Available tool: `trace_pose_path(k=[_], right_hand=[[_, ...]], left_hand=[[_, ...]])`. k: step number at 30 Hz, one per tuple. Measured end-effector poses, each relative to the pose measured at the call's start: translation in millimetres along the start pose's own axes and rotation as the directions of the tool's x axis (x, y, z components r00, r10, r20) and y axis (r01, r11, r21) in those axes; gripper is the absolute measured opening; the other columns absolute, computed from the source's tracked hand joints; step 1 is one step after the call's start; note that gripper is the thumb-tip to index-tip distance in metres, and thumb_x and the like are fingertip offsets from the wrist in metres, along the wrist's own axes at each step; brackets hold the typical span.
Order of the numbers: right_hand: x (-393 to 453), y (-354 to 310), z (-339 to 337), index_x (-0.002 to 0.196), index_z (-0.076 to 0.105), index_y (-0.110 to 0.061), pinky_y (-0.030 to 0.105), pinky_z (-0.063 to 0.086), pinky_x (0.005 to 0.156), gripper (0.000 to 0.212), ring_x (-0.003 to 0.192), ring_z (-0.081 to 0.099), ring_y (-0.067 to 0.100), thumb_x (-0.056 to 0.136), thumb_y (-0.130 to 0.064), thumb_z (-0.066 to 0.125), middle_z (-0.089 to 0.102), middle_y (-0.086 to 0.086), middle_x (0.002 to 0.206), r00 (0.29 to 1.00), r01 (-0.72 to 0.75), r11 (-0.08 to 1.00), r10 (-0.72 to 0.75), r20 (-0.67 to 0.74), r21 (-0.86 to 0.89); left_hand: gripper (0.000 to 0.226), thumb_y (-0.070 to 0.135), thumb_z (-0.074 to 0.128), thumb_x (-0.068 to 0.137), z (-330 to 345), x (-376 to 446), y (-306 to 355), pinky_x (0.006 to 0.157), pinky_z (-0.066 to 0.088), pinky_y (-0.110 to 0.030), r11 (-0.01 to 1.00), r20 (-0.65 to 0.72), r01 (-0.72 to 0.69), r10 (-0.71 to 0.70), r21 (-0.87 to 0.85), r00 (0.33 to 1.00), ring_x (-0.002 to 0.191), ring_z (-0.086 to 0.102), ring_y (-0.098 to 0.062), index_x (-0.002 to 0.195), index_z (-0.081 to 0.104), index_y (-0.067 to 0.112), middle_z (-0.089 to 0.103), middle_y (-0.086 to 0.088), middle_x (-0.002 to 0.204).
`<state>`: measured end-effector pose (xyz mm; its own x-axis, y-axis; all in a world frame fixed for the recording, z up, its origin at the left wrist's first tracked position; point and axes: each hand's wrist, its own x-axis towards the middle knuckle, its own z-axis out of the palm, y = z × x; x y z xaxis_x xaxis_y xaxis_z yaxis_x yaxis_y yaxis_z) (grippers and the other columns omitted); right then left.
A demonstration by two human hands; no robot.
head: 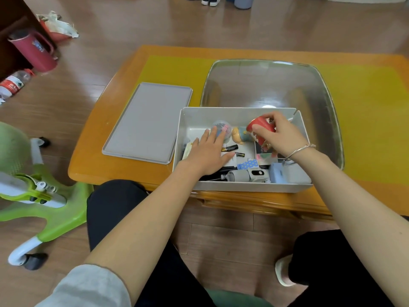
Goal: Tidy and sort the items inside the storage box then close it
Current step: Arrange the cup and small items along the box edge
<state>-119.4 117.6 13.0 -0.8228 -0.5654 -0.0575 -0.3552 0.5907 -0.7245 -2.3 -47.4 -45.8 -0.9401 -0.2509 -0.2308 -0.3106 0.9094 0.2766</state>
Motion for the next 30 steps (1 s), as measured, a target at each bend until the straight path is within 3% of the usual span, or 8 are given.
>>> trace_pose_path(k=[3, 6, 9, 12, 16, 18, 25, 30], right_hand=[[11.3, -4.0, 4.4, 0.102, 0.050, -0.021, 0.026, 0.043, 0.060, 0.037, 0.077, 0.055, 0.017, 0.079, -0.042, 0.070, 0.055, -0.004, 0.090, 0.995, 0.025, 0.999, -0.023, -0.092, 0.022], [22.7, -8.4, 9.2, 0.098, 0.057, -0.026, 0.018, 0.041, 0.063, 0.033, 0.077, 0.055, 0.011, 0.074, -0.041, 0.075, 0.059, -0.005, 0.092, 0.990, 0.080, 0.995, -0.073, -0.119, 0.058], [33.5, -10.7, 14.9, 0.110, 0.061, -0.023, 0.020, 0.040, 0.077, 0.035, 0.090, 0.055, 0.015, 0.079, -0.036, 0.072, 0.058, 0.002, 0.106, 0.982, 0.155, 0.988, -0.152, -0.108, 0.013], [40.9, -10.8, 21.9, 0.125, 0.053, -0.017, 0.026, 0.038, 0.089, 0.045, 0.106, 0.051, 0.021, 0.084, -0.031, 0.066, 0.053, 0.009, 0.119, 0.982, 0.176, 0.983, -0.178, -0.057, -0.043], [42.7, -6.6, 27.3, 0.113, 0.050, -0.015, 0.022, 0.035, 0.073, 0.048, 0.089, 0.051, 0.015, 0.075, -0.031, 0.074, 0.053, -0.001, 0.103, 0.981, 0.146, 0.989, -0.148, -0.129, -0.027], [43.7, -4.7, 27.9, 0.109, 0.054, -0.016, 0.021, 0.034, 0.076, 0.046, 0.092, 0.051, 0.016, 0.072, -0.030, 0.077, 0.055, 0.002, 0.103, 0.972, 0.187, 0.980, -0.195, -0.133, -0.071], [44.2, -12.5, 47.4, 0.125, 0.056, -0.015, 0.020, 0.034, 0.091, 0.050, 0.108, 0.051, 0.023, 0.078, -0.020, 0.073, 0.050, 0.011, 0.119, 0.931, 0.359, 0.915, -0.366, 0.001, -0.185], [52.9, -16.7, 58.7, 0.121, 0.053, -0.016, 0.042, 0.046, 0.091, 0.047, 0.111, 0.052, 0.029, 0.078, -0.020, 0.071, 0.051, 0.008, 0.123, 0.884, 0.463, 0.785, -0.443, 0.151, -0.411]], left_hand=[[0.076, 0.059, 0.027, 0.097, 0.4, -4.3, -5.0, 0.117, 0.006, -0.050, 0.998, -0.003, 0.051, -0.051, 0.047, 0.999, 0.148, -0.002, -0.032, 0.154, -0.005, 0.019, -0.006, -0.013, 0.161], [0.078, 0.061, 0.025, 0.097, 0.2, -6.6, -7.9, 0.116, 0.009, -0.051, 0.991, -0.005, 0.090, -0.090, 0.096, 0.996, 0.146, 0.010, -0.034, 0.154, -0.004, 0.017, 0.006, -0.017, 0.160], [0.074, 0.061, 0.027, 0.096, -0.5, -7.6, -6.6, 0.114, 0.015, -0.055, 0.990, -0.069, 0.074, -0.066, 0.118, 0.995, 0.144, 0.015, -0.036, 0.153, -0.004, 0.026, 0.011, -0.016, 0.159], [0.072, 0.064, 0.028, 0.095, -5.1, -1.0, -0.6, 0.114, 0.010, -0.057, 0.987, -0.095, 0.001, 0.014, 0.159, 0.995, 0.147, -0.001, -0.033, 0.153, -0.002, 0.034, -0.003, -0.010, 0.162], [0.073, 0.066, 0.025, 0.094, -6.7, 6.8, 7.5, 0.115, 0.007, -0.058, 0.962, -0.003, -0.042, 0.044, 0.270, 0.999, 0.148, -0.009, -0.028, 0.154, 0.002, 0.032, -0.007, -0.006, 0.162], [0.076, 0.067, 0.025, 0.094, -5.6, 4.3, 6.4, 0.114, 0.008, -0.058, 0.958, -0.013, -0.007, 0.012, 0.286, 1.000, 0.148, -0.007, -0.029, 0.154, 0.003, 0.027, -0.005, -0.009, 0.162], [0.087, 0.067, 0.021, 0.094, -5.3, -15.1, -10.2, 0.118, 0.009, -0.051, 0.938, -0.088, 0.171, -0.151, 0.301, 0.985, 0.148, -0.001, -0.033, 0.153, -0.002, 0.007, -0.005, -0.014, 0.161], [0.085, 0.066, 0.023, 0.095, -5.4, -16.7, -13.8, 0.119, 0.010, -0.047, 0.950, -0.082, 0.154, -0.137, 0.270, 0.987, 0.148, 0.000, -0.033, 0.153, -0.002, 0.009, -0.007, -0.012, 0.161]])
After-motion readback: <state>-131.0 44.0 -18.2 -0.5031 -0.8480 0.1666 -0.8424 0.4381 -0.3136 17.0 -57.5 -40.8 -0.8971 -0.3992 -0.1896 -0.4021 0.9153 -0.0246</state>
